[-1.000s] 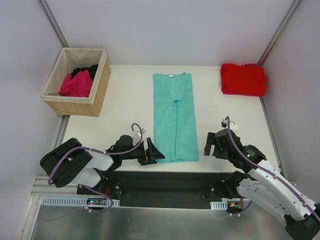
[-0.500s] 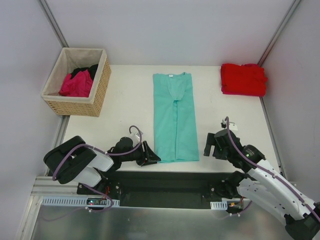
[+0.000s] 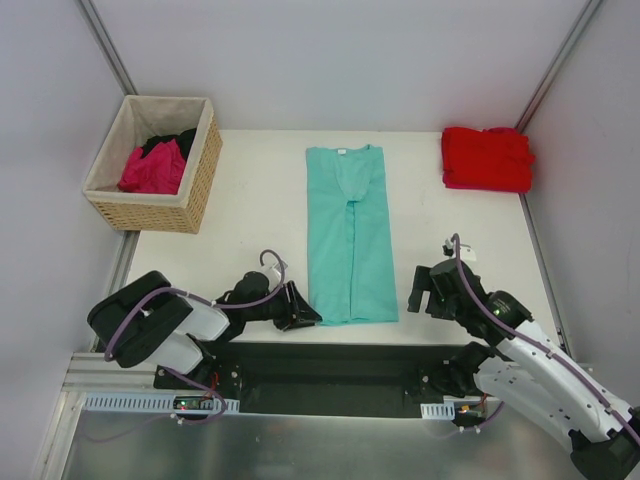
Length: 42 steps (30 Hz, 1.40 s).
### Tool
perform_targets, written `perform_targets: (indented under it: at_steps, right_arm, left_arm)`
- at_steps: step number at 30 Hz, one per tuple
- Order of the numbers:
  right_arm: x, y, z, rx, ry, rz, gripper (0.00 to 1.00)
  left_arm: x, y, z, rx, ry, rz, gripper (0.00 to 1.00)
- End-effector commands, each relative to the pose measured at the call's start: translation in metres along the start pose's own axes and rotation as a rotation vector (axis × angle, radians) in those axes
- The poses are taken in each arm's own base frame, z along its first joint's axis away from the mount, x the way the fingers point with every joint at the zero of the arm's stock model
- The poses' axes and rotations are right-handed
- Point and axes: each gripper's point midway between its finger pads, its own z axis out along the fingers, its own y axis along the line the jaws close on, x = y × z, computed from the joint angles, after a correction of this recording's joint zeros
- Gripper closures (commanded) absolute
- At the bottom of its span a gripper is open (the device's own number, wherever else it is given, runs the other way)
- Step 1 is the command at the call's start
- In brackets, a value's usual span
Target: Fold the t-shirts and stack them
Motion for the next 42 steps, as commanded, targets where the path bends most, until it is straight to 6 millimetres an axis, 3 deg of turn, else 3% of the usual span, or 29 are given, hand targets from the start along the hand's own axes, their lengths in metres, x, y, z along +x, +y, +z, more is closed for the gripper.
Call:
perform_targets:
  at_steps: [1,10,20,22,27,30,36,42]
  right_arm:
    - [-0.004,0.001,-0.007,-0.013,-0.015,0.011,0.03]
    - [-0.003,-0.003,-0.008,-0.006,-0.023,0.009,0.03]
    - [0.001,0.004,0.001,-0.02,0.005,0.008,0.03]
    - [0.003,0.01,0.006,-0.036,0.01,0.027,0.03]
    - [0.027,0.021,0.027,-0.092,0.072,0.058,0.03]
    - [0.035,0.04,0.038,-0.188,0.091,0.089,0.03]
    - [0.049,0.057,0.049,-0.285,0.113,0.172,0.01]
    - [0.062,0.053,0.054,-0.286,0.135,0.22,0.16]
  left_arm:
    - [0.0,0.027,0.007,-0.124,0.006,0.019,0.61]
    - [-0.003,0.026,0.014,-0.128,0.014,0.013,0.64]
    - [-0.001,0.028,0.011,-0.134,0.015,0.011,0.86]
    - [-0.001,0.025,0.009,-0.126,0.011,0.012,0.94]
    - [-0.002,0.022,0.006,-0.129,0.005,0.021,0.96]
    - [-0.004,0.02,0.005,-0.132,-0.001,0.032,0.96]
    - [-0.004,0.021,0.005,-0.137,-0.001,0.035,0.96]
    - [-0.003,0.024,0.007,-0.143,0.003,0.03,0.96]
